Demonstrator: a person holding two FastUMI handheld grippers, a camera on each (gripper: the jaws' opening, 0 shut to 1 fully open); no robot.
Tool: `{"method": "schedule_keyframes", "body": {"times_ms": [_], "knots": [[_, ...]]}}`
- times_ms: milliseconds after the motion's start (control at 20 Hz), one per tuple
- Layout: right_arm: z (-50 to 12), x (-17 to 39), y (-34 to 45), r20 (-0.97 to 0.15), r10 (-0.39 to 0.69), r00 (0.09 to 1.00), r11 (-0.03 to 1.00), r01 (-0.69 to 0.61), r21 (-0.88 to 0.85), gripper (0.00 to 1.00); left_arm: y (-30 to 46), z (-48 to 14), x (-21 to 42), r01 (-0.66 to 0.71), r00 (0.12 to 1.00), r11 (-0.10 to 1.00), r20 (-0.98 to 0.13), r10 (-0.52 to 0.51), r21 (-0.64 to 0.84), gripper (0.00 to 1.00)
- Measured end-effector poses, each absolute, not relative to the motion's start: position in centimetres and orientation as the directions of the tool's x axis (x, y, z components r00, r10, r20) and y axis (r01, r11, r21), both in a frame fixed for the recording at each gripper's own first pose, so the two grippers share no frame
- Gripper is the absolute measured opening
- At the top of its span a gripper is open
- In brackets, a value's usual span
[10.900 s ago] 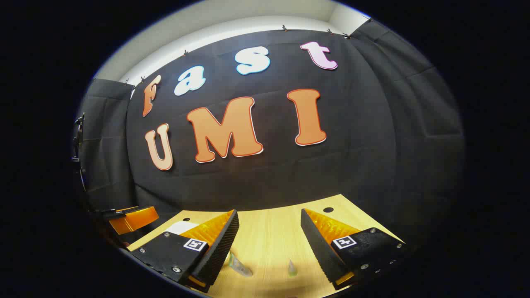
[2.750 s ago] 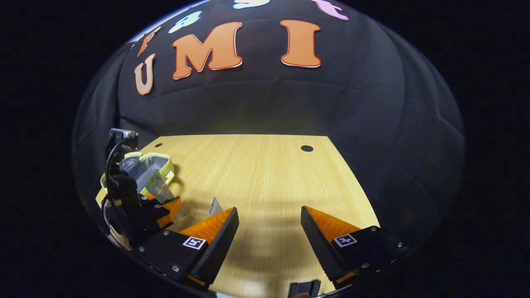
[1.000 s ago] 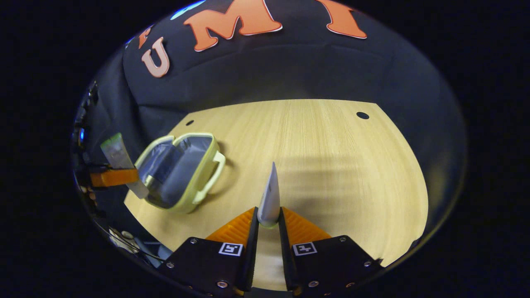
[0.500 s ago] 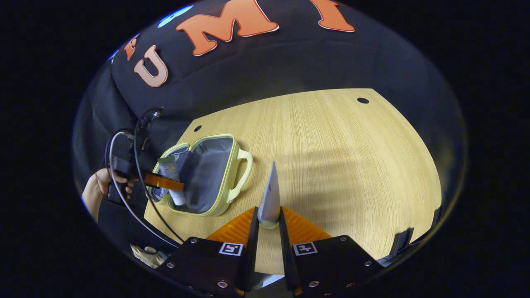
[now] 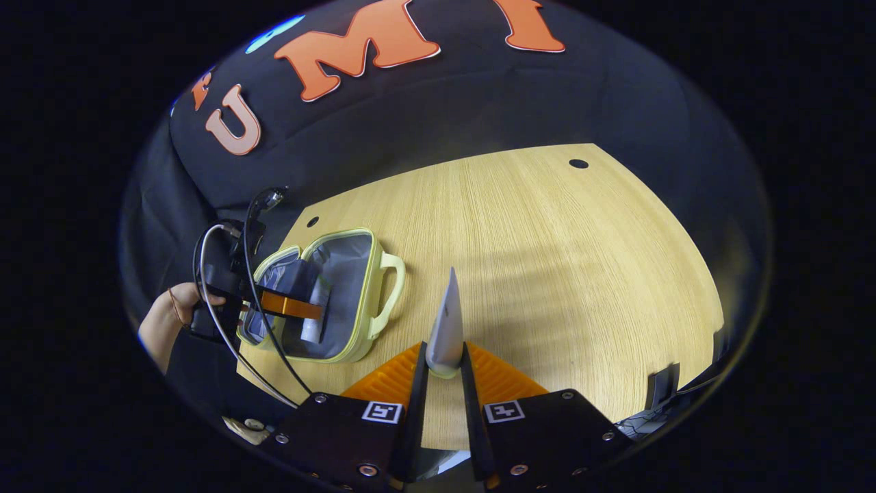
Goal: First open the suitcase, pack the skin care products into it, and then close the suitcase.
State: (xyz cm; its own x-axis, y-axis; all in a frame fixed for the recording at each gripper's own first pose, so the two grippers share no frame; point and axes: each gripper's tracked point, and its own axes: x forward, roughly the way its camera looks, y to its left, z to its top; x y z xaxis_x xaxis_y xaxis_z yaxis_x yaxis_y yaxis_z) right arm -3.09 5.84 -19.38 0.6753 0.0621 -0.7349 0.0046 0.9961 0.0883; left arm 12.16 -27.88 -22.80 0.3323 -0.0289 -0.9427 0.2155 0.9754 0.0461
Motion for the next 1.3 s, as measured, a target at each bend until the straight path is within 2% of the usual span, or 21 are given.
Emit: {"method": "schedule_keyframes", "body": {"times_ms": [150,250,450,550,700,850,1050,1150,1200,1250,1300], "knots": [[-18.6,-2.4,6.8,-0.733,0.089,0.675,0.995,-0.028,0.096,0.3,-28.1,-20.0,11.6,0.25,0.398,0.965,-0.917,-0.027,0.08,0.99],[-17.8,-1.4,8.0,-0.73,0.117,0.674,0.993,-0.058,0.106,0.3,-28.6,-17.5,10.3,0.258,0.432,0.965,-0.899,-0.067,0.051,0.99],[-16.7,1.3,11.8,-0.727,0.187,0.661,0.981,-0.16,0.107,0.3,-26.4,-13.2,7.4,0.225,0.509,0.974,-0.856,-0.092,0.03,0.99],[-16.6,2.4,14.6,-0.736,0.231,0.637,0.968,-0.225,0.109,0.3,-24.3,-11.8,6.1,0.187,0.545,0.982,-0.834,-0.084,0.023,0.99],[-18.0,3.3,19.3,-0.772,0.314,0.552,0.941,-0.291,0.175,0.3,-21.2,-10.3,4.2,0.093,0.584,0.995,-0.807,-0.091,-0.044,0.99],[-21.1,4.0,21.8,-0.833,0.312,0.458,0.929,-0.331,0.165,0.3,-17.1,-9.4,2.5,0.0,0.613,0.999,-0.789,-0.042,-0.053,0.99],[-25.7,3.8,25.1,-0.892,0.305,0.332,0.924,-0.329,0.194,0.29,-12.8,-9.7,-0.2,-0.097,0.608,0.993,-0.794,0.007,-0.065,0.99],[-27.2,4.1,25.0,-0.909,0.283,0.307,0.93,-0.32,0.182,0.3,-11.6,-10.4,-1.2,-0.128,0.596,0.989,-0.803,0.014,-0.077,0.99],[-28.1,4.1,25.1,-0.915,0.27,0.299,0.934,-0.312,0.174,0.36,-11.1,-10.8,-1.6,-0.141,0.589,0.987,-0.808,0.018,-0.081,0.99],[-28.7,4.2,25.1,-0.922,0.256,0.29,0.938,-0.306,0.165,0.3,-10.6,-10.9,-2.1,-0.153,0.584,0.985,-0.811,0.023,-0.082,0.99],[-29.4,4.0,25.1,-0.928,0.242,0.282,0.941,-0.301,0.154,0.3,-10.2,-11.2,-2.4,-0.161,0.581,0.983,-0.813,0.027,-0.083,0.99]]}}
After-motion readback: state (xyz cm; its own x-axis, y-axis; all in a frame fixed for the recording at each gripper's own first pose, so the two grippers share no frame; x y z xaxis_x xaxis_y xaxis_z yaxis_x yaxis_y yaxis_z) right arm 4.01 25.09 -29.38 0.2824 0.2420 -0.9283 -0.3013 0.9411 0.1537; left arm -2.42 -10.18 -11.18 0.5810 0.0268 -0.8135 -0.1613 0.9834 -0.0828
